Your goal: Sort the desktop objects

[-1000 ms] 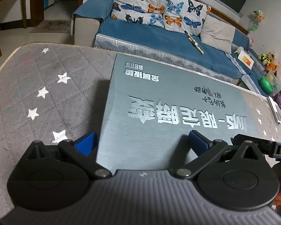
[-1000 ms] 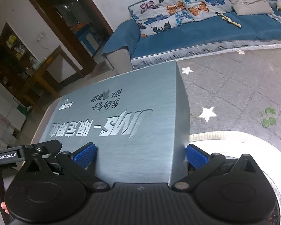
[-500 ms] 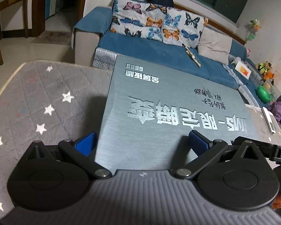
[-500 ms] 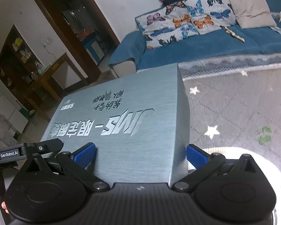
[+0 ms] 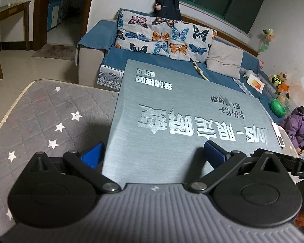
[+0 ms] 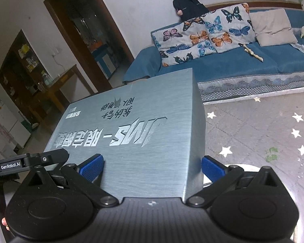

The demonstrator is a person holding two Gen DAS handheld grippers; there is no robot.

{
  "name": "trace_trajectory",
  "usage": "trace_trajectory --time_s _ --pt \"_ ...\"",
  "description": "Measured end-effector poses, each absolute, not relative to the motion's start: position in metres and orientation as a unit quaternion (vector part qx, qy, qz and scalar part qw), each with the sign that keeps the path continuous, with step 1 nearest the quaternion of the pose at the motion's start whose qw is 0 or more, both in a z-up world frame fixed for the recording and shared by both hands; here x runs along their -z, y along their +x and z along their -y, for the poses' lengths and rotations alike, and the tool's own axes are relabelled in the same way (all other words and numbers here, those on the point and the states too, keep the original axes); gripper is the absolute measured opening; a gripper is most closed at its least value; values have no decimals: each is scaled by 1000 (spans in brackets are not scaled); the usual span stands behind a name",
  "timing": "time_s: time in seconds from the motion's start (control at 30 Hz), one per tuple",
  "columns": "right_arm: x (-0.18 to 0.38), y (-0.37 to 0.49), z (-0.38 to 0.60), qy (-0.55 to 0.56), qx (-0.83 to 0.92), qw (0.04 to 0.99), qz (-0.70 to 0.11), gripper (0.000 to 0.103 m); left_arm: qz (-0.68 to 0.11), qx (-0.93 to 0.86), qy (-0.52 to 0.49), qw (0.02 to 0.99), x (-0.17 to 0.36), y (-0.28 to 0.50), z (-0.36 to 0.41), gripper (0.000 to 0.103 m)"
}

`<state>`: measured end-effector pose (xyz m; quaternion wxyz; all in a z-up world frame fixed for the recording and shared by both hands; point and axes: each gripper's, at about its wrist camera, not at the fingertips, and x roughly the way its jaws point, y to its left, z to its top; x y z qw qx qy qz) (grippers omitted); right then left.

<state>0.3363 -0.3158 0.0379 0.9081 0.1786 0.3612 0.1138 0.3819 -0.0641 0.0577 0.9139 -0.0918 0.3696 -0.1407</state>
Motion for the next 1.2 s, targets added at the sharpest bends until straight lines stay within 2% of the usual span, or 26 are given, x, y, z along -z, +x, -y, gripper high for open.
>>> trace_trajectory --time_s 0.5,1.2 --pt "-46 275 303 178 -115 912 -351 103 -352 146 -83 921 -74 296 43 103" --pt "-44 192 292 171 -124 912 -351 103 -352 128 -91 923 -58 200 16 103"
